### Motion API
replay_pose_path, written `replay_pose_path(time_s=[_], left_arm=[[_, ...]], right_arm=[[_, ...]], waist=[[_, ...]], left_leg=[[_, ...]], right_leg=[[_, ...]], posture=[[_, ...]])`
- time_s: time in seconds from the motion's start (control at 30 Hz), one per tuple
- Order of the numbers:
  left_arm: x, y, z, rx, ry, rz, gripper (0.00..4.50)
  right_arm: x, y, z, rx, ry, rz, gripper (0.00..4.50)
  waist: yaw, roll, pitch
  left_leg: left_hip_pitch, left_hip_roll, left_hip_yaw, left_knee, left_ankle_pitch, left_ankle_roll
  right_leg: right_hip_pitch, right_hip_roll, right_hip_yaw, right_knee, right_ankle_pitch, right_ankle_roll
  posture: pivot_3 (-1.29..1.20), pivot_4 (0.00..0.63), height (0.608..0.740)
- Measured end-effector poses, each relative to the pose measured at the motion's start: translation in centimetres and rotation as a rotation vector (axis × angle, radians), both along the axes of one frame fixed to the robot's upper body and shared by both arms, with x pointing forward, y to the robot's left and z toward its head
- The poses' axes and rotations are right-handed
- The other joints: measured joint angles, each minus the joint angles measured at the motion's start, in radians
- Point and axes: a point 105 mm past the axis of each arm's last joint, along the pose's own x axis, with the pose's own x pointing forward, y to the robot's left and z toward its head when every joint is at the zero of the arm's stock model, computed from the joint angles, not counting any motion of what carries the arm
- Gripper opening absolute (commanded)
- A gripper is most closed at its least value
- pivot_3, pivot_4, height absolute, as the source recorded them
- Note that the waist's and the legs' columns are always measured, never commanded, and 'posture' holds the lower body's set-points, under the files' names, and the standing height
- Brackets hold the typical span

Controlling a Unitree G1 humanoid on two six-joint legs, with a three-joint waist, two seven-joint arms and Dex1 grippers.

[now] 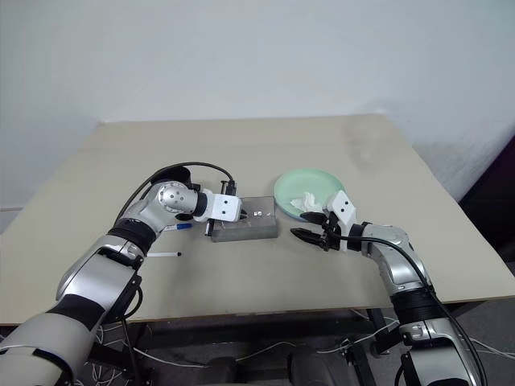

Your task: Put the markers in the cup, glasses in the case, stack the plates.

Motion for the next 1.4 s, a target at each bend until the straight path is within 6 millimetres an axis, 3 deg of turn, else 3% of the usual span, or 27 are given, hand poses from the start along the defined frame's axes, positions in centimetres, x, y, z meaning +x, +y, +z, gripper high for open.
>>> replay_pose_path(time_s=[0.2,0.3,0.4,0.63,0.73,0.83,0.9,1.2,1.4], left_arm=[[-0.3,0.1,-0.1,0.008,0.055,-0.003,0.03],[-0.3,0.1,-0.1,0.001,0.066,0.004,0.66],[-0.1,0.0,0.1,-0.013,0.051,0.014,1.62],[0.7,-1.2,1.5,-0.151,0.018,0.063,1.62],[1.9,-1.5,3.2,-0.191,-0.053,0.11,1.0],[3.3,-1.6,5.4,-0.208,-0.163,0.15,0.03],[3.8,-1.5,5.7,-0.19,-0.21,0.171,0.03],[4.3,0.3,1.2,0.056,-0.289,0.223,0.03],[4.2,0.3,1.1,0.033,-0.251,0.237,0.03]], right_arm=[[0.0,0.2,0.0,0.006,0.0,0.002,2.65],[0.0,0.2,0.0,0.007,0.0,0.002,2.65],[0.0,0.2,0.0,0.008,0.0,0.002,2.65],[0.0,0.3,-0.1,0.009,0.003,0.002,2.65],[-0.1,0.3,-0.2,0.011,0.005,0.002,2.65],[-0.1,0.4,-0.2,0.016,0.005,0.005,2.65],[-0.1,0.4,-0.2,0.016,0.005,0.005,2.65],[-0.2,0.9,0.8,0.021,-0.033,0.023,2.65],[-0.3,0.8,1.0,0.024,-0.043,0.019,2.65]], waist=[[0.0,0.0,0.0],[0.0,0.0,0.0],[0.0,0.0,0.0],[0.0,0.0,0.0],[0.0,0.0,0.0],[0.0,0.0,0.0],[0.0,0.0,0.0],[0.0,-0.001,0.0],[0.0,-0.001,0.0]], left_leg=[[0.0,0.0,0.0,0.0,0.0,0.0],[0.0,0.0,0.0,0.0,0.0,0.0],[0.0,0.0,0.0,0.0,0.0,0.0],[0.0,0.0,0.0,0.0,0.0,0.0],[0.0,0.0,-0.001,0.0,0.0,0.0],[0.001,0.0,0.0,0.0,0.0,0.0],[0.001,0.0,0.0,0.0,0.0,0.0],[0.0,-0.002,-0.001,0.0,0.0,0.0],[0.0,-0.002,-0.001,0.0,0.0,0.0]], right_leg=[[0.0,0.0,0.0,0.0,0.0,0.0],[0.0,0.0,0.0,0.0,0.0,0.0],[0.0,0.0,0.0,0.0,0.0,0.0],[0.0,0.0,0.0,0.0,0.0,0.0],[0.0,0.0,0.0,0.0,0.0,0.0],[0.001,0.0,0.0,0.0,0.0,0.0],[0.001,0.0,0.0,0.0,0.0,0.0],[0.0,0.0,0.0,0.0,0.0,0.0],[0.001,0.0,0.0,0.0,0.0,0.001]], posture=[[0.0,0.0,0.737],[0.0,0.0,0.737],[0.0,0.0,0.737],[0.0,0.0,0.737],[0.0,0.0,0.737],[0.0,0.0,0.737],[0.0,0.0,0.737],[0.0,0.0,0.737],[0.0,0.0,0.737]])
